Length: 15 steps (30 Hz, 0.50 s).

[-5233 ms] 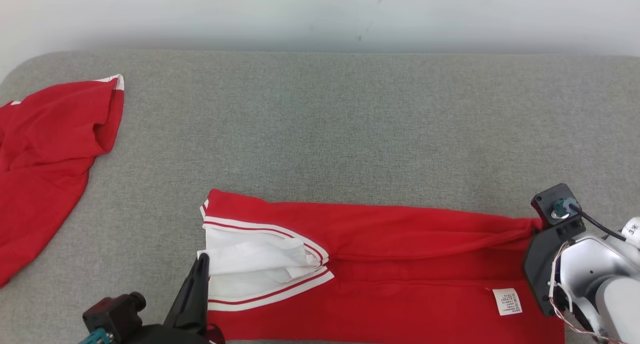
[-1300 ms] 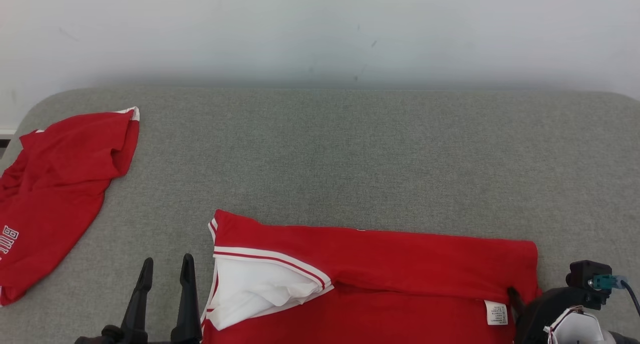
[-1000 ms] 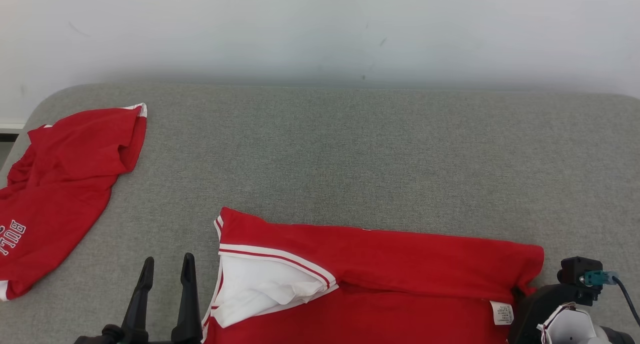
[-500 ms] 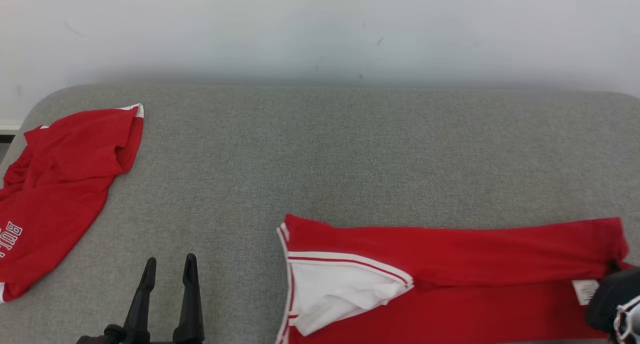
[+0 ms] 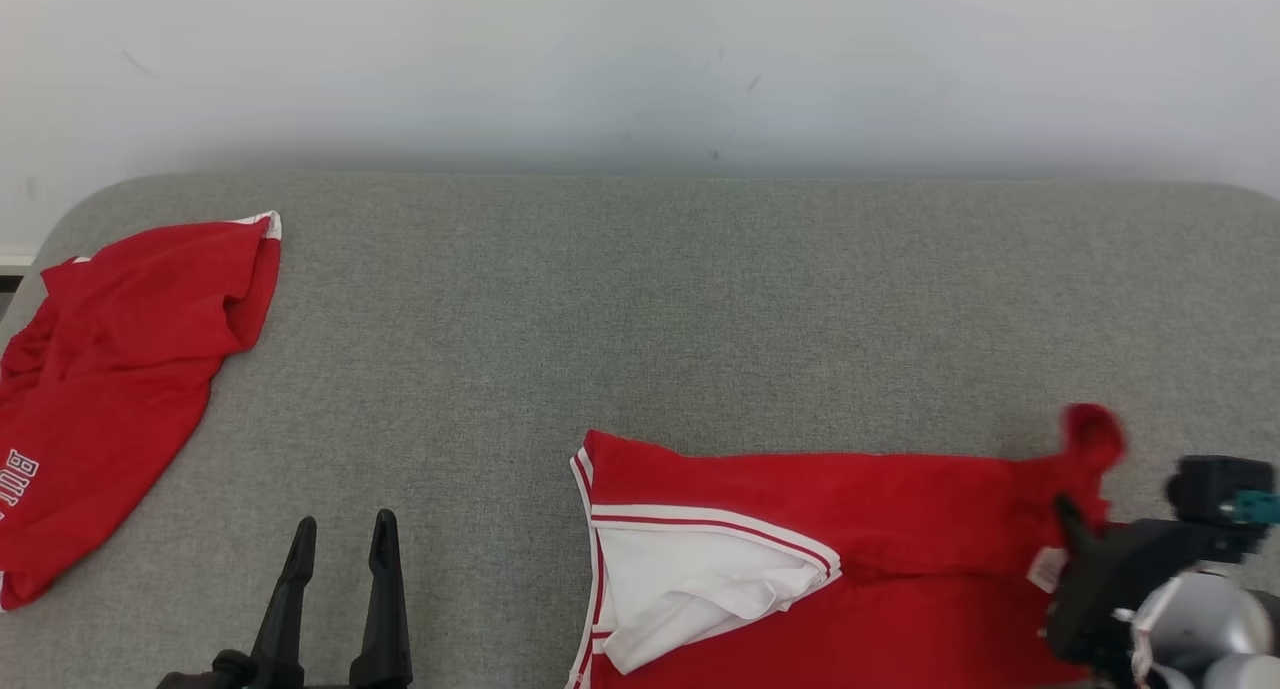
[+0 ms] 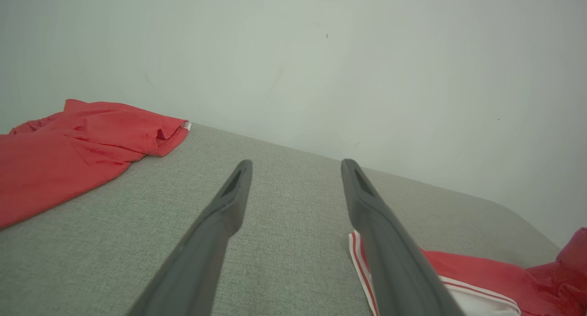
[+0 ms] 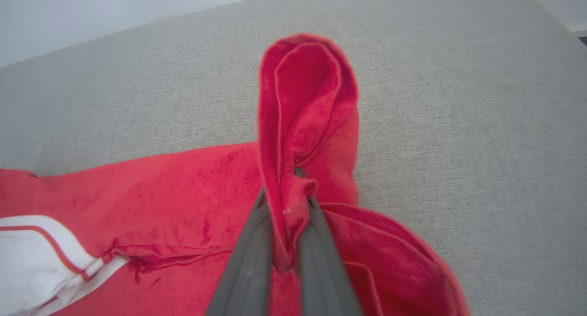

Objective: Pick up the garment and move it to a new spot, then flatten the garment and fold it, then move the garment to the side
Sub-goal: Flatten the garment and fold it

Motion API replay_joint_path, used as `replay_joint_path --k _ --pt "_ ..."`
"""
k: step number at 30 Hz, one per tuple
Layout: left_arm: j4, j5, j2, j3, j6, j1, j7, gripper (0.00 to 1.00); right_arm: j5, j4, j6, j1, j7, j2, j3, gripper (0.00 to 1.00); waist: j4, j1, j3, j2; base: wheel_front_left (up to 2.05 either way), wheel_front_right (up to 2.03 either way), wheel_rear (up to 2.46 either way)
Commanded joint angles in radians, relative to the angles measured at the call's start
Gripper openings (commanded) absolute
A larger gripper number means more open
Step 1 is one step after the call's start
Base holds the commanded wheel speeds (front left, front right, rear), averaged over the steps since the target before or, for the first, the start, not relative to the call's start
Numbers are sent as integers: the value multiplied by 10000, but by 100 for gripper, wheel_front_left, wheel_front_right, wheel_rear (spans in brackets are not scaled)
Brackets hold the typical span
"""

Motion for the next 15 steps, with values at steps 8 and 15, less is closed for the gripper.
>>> replay_joint_path --k 8,15 --pt "85 -18 -12 -125 -11 -97 -30 100 1250 182 -21 -162 -187 -15 2796 0 157 0 -68 -1 0 0 0" --pt "153 -70 74 -253 -12 -137 -30 100 2196 1102 -19 -813 -764 -14 4858 0 472 0 -142 -1 0 0 0"
